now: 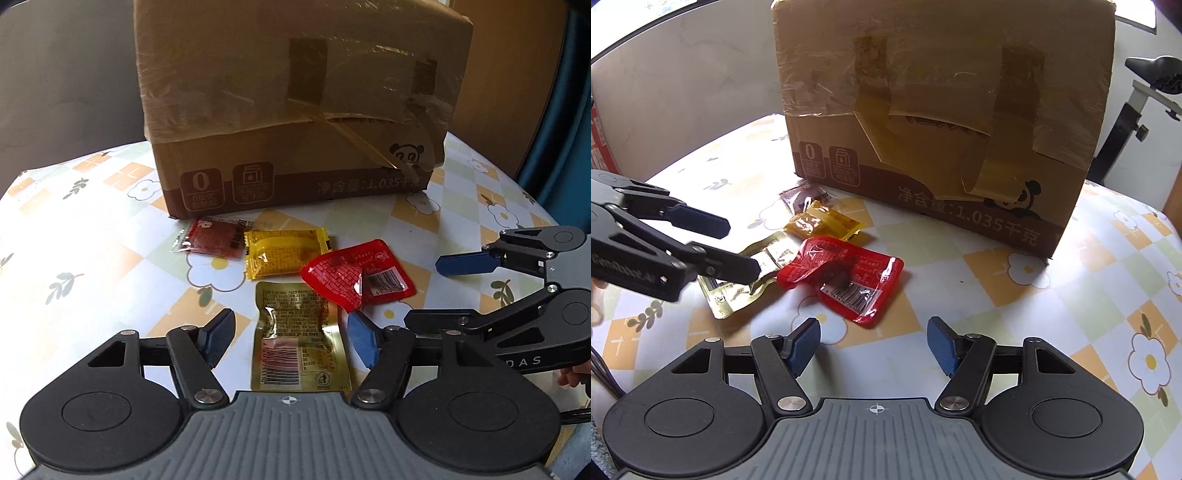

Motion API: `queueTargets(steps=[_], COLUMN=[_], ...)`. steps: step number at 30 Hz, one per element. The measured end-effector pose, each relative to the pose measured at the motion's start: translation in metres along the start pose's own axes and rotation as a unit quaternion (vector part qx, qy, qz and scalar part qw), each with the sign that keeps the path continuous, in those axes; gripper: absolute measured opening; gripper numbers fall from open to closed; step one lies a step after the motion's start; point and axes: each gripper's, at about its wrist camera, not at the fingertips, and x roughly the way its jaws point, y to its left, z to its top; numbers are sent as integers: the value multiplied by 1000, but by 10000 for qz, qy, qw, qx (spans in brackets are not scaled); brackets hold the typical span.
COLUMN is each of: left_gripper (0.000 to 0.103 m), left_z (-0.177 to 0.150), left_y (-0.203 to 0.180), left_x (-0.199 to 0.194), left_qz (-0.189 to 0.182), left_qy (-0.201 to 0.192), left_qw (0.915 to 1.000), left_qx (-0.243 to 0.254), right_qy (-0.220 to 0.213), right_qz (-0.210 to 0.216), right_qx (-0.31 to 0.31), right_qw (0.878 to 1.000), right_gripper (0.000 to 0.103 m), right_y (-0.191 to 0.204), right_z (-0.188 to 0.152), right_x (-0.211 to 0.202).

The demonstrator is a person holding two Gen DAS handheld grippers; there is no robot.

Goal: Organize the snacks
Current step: 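Grasp the gold foil packet with the left gripper while the right gripper grasps the red packet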

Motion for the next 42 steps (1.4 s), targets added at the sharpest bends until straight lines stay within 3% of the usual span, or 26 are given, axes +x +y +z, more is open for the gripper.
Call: queueTargets(steps=[4, 6, 10, 18, 22, 29, 32, 33, 39, 42], left_gripper=[69, 59, 58, 57, 57, 57, 57, 57, 57, 57], left_z=[-6, -11, -15, -34, -38, -39, -40, -40, -42, -41], left_y=[-12, -11, -3, 32, 38, 36, 35, 34, 35, 35], left_x=[11, 9, 4, -14, -18, -19, -18, -19, -21, -20], left_qz=[187, 168, 307, 579, 627, 675, 698, 710, 710, 733], left_qy=[130, 13, -1, -184, -264, -290, -303, -309, -324, -308], left_qw=[9993, 9994, 9995, 9958, 9943, 9938, 9935, 9935, 9933, 9936], left_qx=[290, 303, 61, -692, -821, -829, -842, -839, -853, -808], right_qy=[-3, -13, -107, -136, -61, 65, -124, -205, -691, -738], right_qz=[-20, -39, -24, 287, 456, 680, 687, 667, 557, 608], right_qx=[-65, -208, -539, -1560, -1845, -1202, -990, -925, -34, 237], right_qw=[10000, 9998, 9985, 9873, 9818, 9904, 9926, 9933, 9961, 9951], right_gripper=[61, 62, 70, 71, 72, 72, 61, 51, 41, 40], right_y=[0, 3, 9, 28, 35, 24, 23, 23, 9, -1], right_z=[0, 2, 9, 28, 37, 41, 33, 30, 11, 9], right_x=[0, 1, 4, 20, 33, 47, 43, 41, 19, 15])
